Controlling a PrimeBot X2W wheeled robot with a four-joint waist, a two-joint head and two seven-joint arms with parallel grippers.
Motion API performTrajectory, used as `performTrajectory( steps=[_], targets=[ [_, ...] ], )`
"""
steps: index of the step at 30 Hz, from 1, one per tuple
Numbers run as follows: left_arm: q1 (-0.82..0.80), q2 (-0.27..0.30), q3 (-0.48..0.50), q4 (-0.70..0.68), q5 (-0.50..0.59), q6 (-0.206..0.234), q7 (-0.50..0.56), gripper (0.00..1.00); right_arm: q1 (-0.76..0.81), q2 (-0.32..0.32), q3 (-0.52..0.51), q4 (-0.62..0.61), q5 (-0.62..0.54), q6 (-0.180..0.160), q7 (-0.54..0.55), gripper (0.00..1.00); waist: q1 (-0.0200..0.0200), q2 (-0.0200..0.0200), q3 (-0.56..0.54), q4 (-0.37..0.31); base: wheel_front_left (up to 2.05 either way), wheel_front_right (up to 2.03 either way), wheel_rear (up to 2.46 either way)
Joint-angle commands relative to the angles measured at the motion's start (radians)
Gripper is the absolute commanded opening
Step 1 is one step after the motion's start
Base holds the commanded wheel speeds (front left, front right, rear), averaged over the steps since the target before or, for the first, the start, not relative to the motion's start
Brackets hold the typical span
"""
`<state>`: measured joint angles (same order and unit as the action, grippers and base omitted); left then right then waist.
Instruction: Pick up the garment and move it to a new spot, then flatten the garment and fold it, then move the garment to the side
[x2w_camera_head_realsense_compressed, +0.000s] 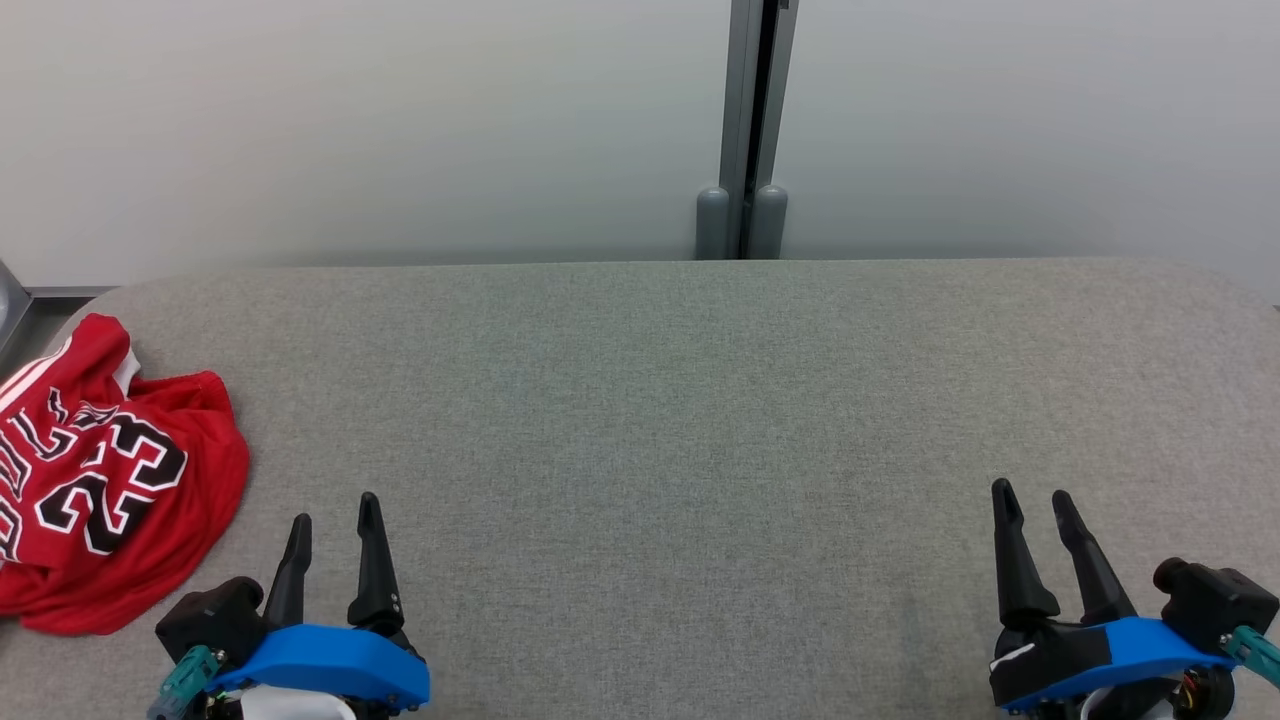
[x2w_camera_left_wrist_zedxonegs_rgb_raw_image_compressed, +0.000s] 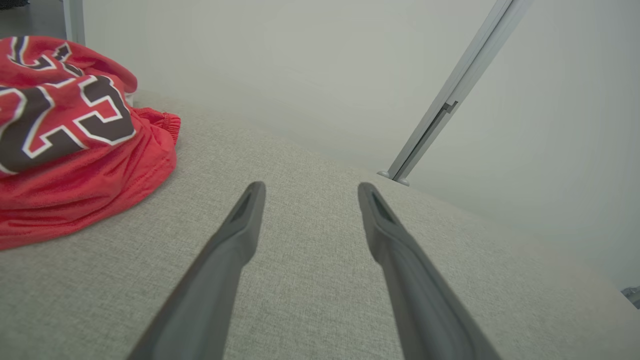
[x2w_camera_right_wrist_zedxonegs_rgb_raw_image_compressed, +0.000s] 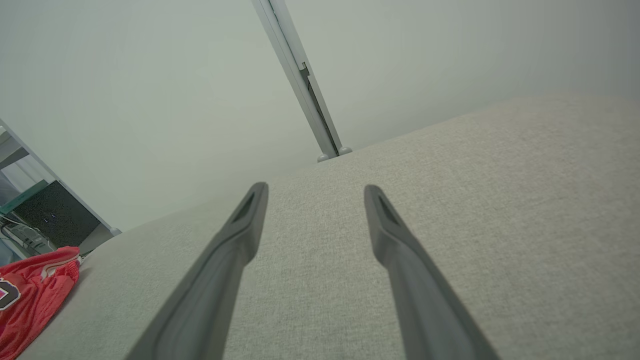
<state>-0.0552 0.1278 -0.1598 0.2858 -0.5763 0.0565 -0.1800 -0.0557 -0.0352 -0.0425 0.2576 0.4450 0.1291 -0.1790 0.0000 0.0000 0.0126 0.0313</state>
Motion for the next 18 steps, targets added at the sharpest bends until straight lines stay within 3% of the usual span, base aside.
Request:
performTrajectory(
  steps=[1, 18],
  targets=[
    [-0.008, 0.011, -0.008, -0.001, 0.03, 0.008, -0.012, 1.0, 0.007, -0.007, -0.002, -0.001, -0.038, 0.002, -0.007, 1.0, 0.0, 0.0, -0.002, 0.002, 0.0, 0.0, 0.0],
    [-0.017, 0.027, -0.057, 0.025, 0.139, 0.023, -0.039, 1.0, 0.009, -0.008, 0.004, 0.009, -0.163, 0.002, -0.028, 1.0, 0.0, 0.0, -0.003, 0.011, 0.0, 0.0, 0.0]
  ],
)
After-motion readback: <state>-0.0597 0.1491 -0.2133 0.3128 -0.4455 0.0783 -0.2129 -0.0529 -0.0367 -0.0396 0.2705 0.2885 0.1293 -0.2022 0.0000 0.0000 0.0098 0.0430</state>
